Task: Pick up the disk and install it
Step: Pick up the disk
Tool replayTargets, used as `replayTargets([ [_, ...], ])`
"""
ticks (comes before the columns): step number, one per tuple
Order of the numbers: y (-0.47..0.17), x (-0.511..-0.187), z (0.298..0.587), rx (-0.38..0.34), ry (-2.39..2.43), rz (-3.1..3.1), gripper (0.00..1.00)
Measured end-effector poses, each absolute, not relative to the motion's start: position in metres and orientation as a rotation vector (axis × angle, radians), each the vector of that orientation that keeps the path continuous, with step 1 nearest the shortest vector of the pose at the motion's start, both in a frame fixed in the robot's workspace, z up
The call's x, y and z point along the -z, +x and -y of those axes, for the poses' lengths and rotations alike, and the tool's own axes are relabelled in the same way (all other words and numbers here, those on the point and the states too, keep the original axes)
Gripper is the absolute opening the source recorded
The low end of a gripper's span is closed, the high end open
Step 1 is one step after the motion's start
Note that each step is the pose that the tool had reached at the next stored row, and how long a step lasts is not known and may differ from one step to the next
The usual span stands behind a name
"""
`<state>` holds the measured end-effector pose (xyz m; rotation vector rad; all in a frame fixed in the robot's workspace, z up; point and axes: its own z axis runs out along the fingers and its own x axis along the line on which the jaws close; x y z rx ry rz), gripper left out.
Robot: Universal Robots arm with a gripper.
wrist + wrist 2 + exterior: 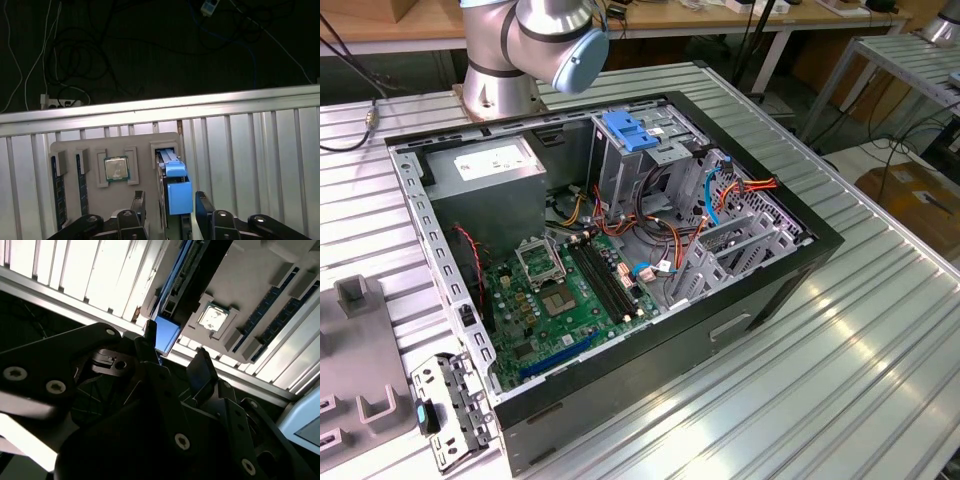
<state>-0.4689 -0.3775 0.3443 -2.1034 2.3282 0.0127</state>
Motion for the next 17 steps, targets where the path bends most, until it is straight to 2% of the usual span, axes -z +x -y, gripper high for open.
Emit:
replayTargets([
  [17,-0.469,-0.324,0.376,-0.018,-2.101,-2.326,0.52],
])
